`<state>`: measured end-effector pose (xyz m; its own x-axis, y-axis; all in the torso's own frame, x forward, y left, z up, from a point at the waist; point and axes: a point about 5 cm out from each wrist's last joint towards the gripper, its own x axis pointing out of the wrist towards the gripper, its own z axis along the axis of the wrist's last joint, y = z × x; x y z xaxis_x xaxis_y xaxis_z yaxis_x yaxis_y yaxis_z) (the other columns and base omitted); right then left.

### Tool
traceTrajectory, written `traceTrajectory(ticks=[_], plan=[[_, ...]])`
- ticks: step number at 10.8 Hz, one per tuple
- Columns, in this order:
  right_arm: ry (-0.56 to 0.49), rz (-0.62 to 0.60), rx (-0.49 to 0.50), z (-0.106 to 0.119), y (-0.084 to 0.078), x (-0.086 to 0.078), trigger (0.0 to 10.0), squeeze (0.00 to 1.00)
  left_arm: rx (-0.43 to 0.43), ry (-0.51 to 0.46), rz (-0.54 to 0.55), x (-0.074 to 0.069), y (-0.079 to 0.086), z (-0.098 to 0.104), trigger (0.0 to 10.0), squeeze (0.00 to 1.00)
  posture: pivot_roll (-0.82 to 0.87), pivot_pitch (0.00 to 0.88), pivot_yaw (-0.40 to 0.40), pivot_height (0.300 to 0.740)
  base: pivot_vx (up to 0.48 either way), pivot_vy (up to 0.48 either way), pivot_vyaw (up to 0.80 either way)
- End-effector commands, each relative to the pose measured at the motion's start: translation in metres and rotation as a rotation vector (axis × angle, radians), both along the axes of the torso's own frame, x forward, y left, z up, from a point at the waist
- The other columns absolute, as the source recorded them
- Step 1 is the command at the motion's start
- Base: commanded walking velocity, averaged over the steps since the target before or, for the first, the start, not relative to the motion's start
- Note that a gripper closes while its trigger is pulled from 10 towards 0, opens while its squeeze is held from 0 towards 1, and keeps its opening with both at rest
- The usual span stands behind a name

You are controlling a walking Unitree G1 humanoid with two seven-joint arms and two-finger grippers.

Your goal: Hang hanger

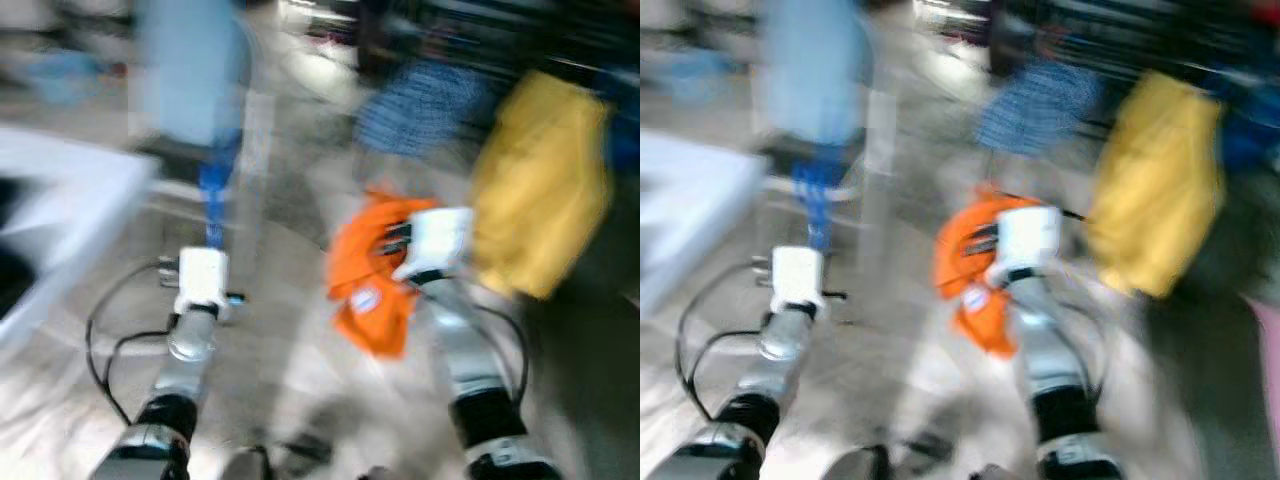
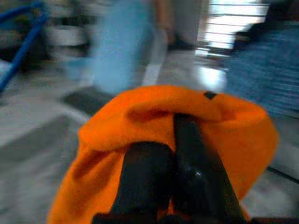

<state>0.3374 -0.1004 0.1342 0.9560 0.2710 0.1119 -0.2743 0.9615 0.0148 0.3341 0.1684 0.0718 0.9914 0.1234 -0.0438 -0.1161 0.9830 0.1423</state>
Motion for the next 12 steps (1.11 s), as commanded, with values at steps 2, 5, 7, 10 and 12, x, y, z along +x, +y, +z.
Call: traceTrajectory(ticks=[2, 5, 7, 10, 12], plan=[[-0.032, 0.034, 0.036, 0.006, 0.003, -0.001, 10.0, 0.0, 0.026, 0.009, -0.015, 0.0, -0.009, -0.001, 10.0, 0.0, 0.0, 0.016, -0.032, 0.74, 0.0, 0.0, 0.8], [-0.099, 0.136, 0.088, 0.021, 0.016, -0.004, 10.0, 0.0, 0.104, -0.067, 0.006, -0.001, -0.002, 0.009, 10.0, 0.0, 0.01, 0.042, -0.037, 0.74, 0.0, 0.0, 0.8], [-0.121, 0.161, 0.084, 0.027, 0.017, -0.003, 10.0, 0.0, 0.145, -0.023, 0.005, -0.008, 0.007, -0.003, 10.0, 0.0, 0.01, 0.082, -0.03, 0.74, 0.0, 0.0, 0.8], [-0.132, 0.171, 0.085, 0.031, 0.017, 0.0, 10.0, 0.0, 0.16, -0.05, 0.014, -0.009, 0.022, 0.005, 10.0, 0.0, 0.03, 0.118, -0.021, 0.74, 0.0, 0.0, 0.8], [-0.138, 0.177, 0.085, 0.033, 0.018, 0.002, 10.0, 0.0, 0.164, -0.203, 0.048, -0.015, 0.022, 0.03, 10.0, 0.0, 0.05, 0.118, -0.025, 0.74, 0.0, 0.0, 0.8]])
